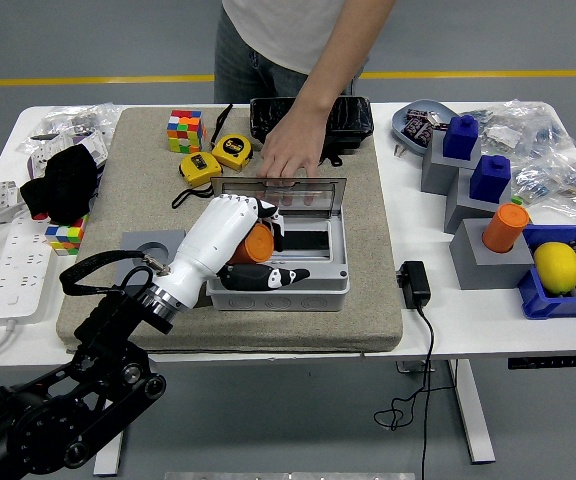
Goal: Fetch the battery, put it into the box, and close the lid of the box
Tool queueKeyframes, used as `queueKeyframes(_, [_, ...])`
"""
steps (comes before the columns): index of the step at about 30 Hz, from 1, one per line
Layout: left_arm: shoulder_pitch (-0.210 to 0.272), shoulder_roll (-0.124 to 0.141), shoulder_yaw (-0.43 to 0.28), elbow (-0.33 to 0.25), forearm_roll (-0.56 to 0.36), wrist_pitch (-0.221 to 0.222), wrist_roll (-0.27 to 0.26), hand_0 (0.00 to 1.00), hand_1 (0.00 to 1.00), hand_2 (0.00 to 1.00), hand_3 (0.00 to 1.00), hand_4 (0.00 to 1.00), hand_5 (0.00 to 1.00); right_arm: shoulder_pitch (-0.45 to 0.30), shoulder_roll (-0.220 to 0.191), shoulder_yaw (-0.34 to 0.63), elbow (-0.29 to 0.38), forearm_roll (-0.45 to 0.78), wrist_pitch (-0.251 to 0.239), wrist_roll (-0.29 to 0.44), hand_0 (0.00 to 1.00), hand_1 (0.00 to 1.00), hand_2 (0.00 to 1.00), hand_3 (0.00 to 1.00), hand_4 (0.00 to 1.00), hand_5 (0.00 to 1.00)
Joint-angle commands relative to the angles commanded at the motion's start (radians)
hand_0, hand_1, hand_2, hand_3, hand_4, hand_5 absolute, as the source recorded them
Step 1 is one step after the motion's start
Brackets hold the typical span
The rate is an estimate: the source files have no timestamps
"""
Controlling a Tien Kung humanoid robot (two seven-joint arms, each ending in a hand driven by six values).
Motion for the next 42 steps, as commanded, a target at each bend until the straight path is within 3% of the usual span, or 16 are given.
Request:
queueKeyframes(8, [-0.063,-0.025,0.092,0.083,-0.08,0.018,-0.022,0.03,0.002,0.02,0.013,0.998,0.401,0.002,0.001,-0.001,0.0,-0.005,0.0,0.0,0.878,0.84,0.784,0.828,0.998,0.998])
queueKeyframes(18, [-0.151,-0.069,0.112,0.204,-0.139,0.036,-0.048,0.028,0.002,0.019,0.012,0.998,0.418,0.005,0.001,0.007,0.0,-0.017,0.0,-0.002,0.879,0.841,0.784,0.828,0.998,0.998])
queueKeyframes(25, [-0.179,-0.093,0.117,0.273,-0.172,0.054,-0.084,0.028,0.002,0.019,0.012,0.998,0.429,0.004,0.003,0.011,0.0,-0.024,0.0,-0.004,0.88,0.841,0.784,0.828,0.998,0.998])
queueKeyframes(42, [-0.213,-0.125,0.1,0.37,-0.179,0.072,-0.125,0.027,0.002,0.018,0.012,0.998,0.42,0.004,0.002,0.012,0.0,-0.029,0.001,-0.006,0.88,0.841,0.783,0.828,0.998,0.998])
